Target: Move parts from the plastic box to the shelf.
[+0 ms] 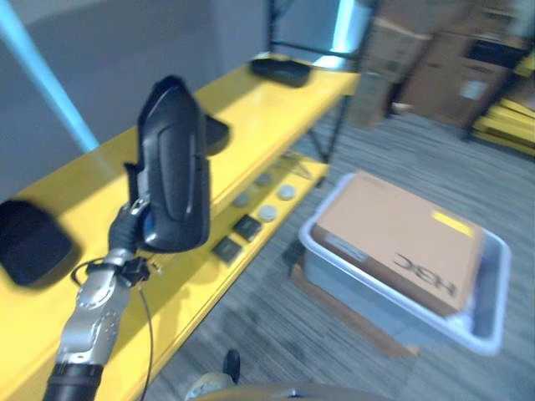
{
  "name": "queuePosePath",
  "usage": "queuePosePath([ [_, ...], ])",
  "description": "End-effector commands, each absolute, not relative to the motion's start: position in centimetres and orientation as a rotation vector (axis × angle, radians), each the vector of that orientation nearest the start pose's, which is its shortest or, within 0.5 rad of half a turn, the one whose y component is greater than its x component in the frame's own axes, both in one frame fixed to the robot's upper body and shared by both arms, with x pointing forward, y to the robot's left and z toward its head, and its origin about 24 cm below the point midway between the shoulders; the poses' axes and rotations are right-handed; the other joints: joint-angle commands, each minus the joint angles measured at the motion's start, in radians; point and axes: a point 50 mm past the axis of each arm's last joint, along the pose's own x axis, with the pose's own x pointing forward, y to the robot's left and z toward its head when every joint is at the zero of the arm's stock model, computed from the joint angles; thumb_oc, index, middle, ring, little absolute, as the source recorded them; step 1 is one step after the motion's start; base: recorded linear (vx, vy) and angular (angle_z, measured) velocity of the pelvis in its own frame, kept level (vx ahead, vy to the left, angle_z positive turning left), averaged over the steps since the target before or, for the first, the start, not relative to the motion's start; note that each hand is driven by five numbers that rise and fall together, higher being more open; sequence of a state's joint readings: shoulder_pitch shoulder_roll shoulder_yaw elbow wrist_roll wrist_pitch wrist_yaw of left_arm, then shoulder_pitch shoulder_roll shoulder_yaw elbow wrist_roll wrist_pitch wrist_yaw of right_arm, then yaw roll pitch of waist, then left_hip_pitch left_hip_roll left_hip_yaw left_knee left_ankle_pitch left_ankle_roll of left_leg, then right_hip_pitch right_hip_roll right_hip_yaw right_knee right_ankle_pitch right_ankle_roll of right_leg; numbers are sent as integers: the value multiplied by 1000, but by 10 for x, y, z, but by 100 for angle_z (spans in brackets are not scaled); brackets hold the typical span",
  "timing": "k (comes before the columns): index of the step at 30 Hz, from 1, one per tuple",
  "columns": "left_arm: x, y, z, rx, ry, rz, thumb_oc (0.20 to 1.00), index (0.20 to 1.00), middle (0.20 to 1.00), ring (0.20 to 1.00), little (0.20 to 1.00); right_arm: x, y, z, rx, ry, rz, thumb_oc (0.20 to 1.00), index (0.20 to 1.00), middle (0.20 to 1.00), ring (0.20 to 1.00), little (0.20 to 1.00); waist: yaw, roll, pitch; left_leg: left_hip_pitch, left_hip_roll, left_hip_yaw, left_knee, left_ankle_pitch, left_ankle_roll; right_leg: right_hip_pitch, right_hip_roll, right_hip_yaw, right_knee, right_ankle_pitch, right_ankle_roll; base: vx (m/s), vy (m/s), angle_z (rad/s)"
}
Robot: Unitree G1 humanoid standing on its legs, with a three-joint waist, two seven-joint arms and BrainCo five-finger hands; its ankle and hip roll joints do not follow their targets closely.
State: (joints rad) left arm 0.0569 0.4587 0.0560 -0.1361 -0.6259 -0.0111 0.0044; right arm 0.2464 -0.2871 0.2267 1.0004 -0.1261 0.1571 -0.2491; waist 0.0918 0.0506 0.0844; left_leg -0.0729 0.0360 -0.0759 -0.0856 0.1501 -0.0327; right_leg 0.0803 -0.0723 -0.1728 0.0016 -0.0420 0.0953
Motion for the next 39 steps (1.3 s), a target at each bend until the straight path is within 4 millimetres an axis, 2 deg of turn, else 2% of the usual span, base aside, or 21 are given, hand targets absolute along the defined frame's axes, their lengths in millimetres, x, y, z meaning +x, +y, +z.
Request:
queuePosePath([
  [1, 243, 251, 136, -117, -362, 75, 200, 200, 200, 200, 200, 48, -257, -155, -642, 1304, -124, 1000, 1000, 1000, 1000, 1000, 37, -24, -18, 36, -28, 57, 17, -97, -2, -45, -20, -56, 64, -15, 26, -118, -133, 34],
  [6, 240, 260, 132, -114, -362, 164, 200, 200, 200, 200, 200, 61, -259, -154, -710, 1278, -60, 1000, 1000, 1000, 1000, 1000, 75, -32, 3, -24, -7, 46, 58, -79, -41, -23, -8, -95, 32, -14, 12, -89, -88, 42],
  [9, 236, 270, 129, -134, -351, 229, 200, 200, 200, 200, 200, 61, -262, -155, -780, 1283, -12, 1000, 1000, 1000, 1000, 1000, 103, -25, 30, -76, 15, 62, 93, -62, -65, -12, -7, -137, 23, -13, 7, -126, -80, 30],
  [10, 235, 271, 128, -135, -349, 231, 200, 200, 200, 200, 200, 58, -262, -155, -785, 1286, -9, 1000, 1000, 1000, 1000, 1000, 102, -23, 33, -81, 26, 82, 95, -55, -69, -10, -7, -150, 22, -12, 8, -95, -47, 43],
  [11, 235, 271, 124, -140, -336, 233, 200, 200, 200, 200, 200, 51, -262, -157, -793, 1303, -10, 1000, 1000, 1000, 1000, 1000, 91, -13, 47, -91, 78, 187, 96, -16, -88, 10, -9, -214, 7, -4, 11, -81, -37, 43],
  [12, 235, 271, 124, -140, -337, 235, 200, 200, 200, 200, 200, 50, -262, -157, -794, 1303, -11, 1000, 1000, 1000, 1000, 1000, 89, -13, 48, -91, 81, 193, 95, -12, -90, 13, -9, -220, 5, -2, 11, -44, -48, 132],
  [13, 236, 269, 121, -141, -330, 226, 200, 200, 200, 200, 200, 44, -261, -158, -789, 1318, -13, 1000, 1000, 1000, 1000, 1000, 72, -9, 49, -80, 128, 292, 85, 15, -118, 31, -11, -267, -10, -1, 22, -5, -11, 163],
  [14, 236, 268, 120, -138, -325, 235, 200, 200, 200, 200, 200, 44, -261, -158, -799, 1313, -3, 1000, 1000, 1000, 1000, 1000, 65, -7, 51, -73, 151, 330, 87, 32, -126, 35, -13, -291, -12, 3, 22, -19, 11, 180],
  [17, 238, 267, 118, -141, -311, 250, 200, 200, 200, 200, 200, 48, -260, -158, -811, 1309, 17, 1000, 1000, 1000, 1000, 1000, 57, -13, 51, -53, 178, 375, 110, 18, -124, 31, -26, -326, 6, 2, 19, -42, 63, 82],
  [19, 238, 268, 114, -149, -291, 275, 200, 200, 200, 200, 200, 54, -260, -158, -829, 1293, 37, 1000, 1000, 1000, 1000, 1000, 53, -25, 50, -25, 191, 409, 159, -20, -108, 13, -50, -349, 45, -12, 6, -38, 145, 65],
  [25, 239, 265, 106, -140, -261, 237, 200, 200, 200, 200, 200, 57, -261, -158, -812, 1296, 30, 1000, 1000, 1000, 1000, 1000, 49, -10, 40, 24, 174, 515, 100, -39, -97, 36, -67, -416, 53, -21, 8, 54, 128, 82],
  [27, 238, 265, 105, -136, -258, 235, 200, 200, 200, 200, 200, 58, -261, -158, -814, 1295, 33, 1000, 1000, 1000, 1000, 1000, 49, -8, 38, 33, 164, 525, 86, -47, -90, 43, -73, -422, 56, -23, 11, 122, 175, 88],
  [28, 237, 267, 103, -132, -249, 238, 200, 200, 200, 200, 200, 60, -260, -158, -811, 1295, 39, 1000, 1000, 1000, 1000, 1000, 57, -6, 32, 40, 146, 512, 77, -60, -78, 48, -80, -417, 60, -27, 17, 282, 340, 54],
  [29, 232, 271, 100, -132, -236, 250, 200, 200, 200, 200, 200, 64, -258, -158, -808, 1290, 51, 1000, 1000, 1000, 1000, 1000, 77, -6, 26, 40, 112, 464, 77, -82, -61, 49, -91, -397, 67, -31, 25, 278, 307, 28],
  [34, 228, 277, 97, -118, -231, 232, 200, 200, 200, 200, 200, 68, -252, -158, -765, 1271, 9, 1000, 1000, 1000, 1000, 1000, 99, -7, 15, 43, 60, 431, 94, -129, -25, 46, -120, -380, 110, -54, 41, 164, 187, 6],
  [35, 230, 277, 99, -113, -236, 222, 200, 200, 200, 200, 200, 69, -253, -157, -748, 1267, -20, 1000, 1000, 1000, 1000, 1000, 102, -7, 15, 30, 45, 418, 116, -145, -11, 41, -131, -368, 150, -70, 45, 128, 177, 5],
  [36, 233, 277, 102, -111, -242, 208, 200, 200, 200, 200, 200, 70, -256, -156, -726, 1264, -56, 1000, 1000, 1000, 1000, 1000, 97, -7, 19, 14, 29, 410, 150, -166, 16, 13, -164, -344, 252, -73, 61, 98, 197, 0],
  [37, 236, 276, 104, -107, -244, 203, 200, 200, 200, 200, 200, 70, -258, -155, -719, 1259, -70, 1000, 1000, 1000, 1000, 1000, 88, 0, 26, 13, 23, 405, 162, -178, 36, -28, -199, -323, 358, -45, 69, 97, 293, 3],
  [38, 242, 274, 106, -81, -262, 188, 200, 200, 200, 200, 200, 70, -262, -153, -686, 1243, -104, 1000, 1000, 1000, 1000, 1000, 61, 7, 48, 7, -6, 385, 187, -214, 78, -149, -258, -235, 594, -3, 86, 66, 234, 11],
  [39, 243, 274, 107, -76, -266, 185, 200, 200, 200, 200, 200, 71, -263, -153, -676, 1240, -112, 1000, 1000, 1000, 1000, 1000, 52, 9, 54, 11, -12, 379, 187, -217, 85, -170, -258, -209, 638, 1, 86, 78, 172, 17],
])
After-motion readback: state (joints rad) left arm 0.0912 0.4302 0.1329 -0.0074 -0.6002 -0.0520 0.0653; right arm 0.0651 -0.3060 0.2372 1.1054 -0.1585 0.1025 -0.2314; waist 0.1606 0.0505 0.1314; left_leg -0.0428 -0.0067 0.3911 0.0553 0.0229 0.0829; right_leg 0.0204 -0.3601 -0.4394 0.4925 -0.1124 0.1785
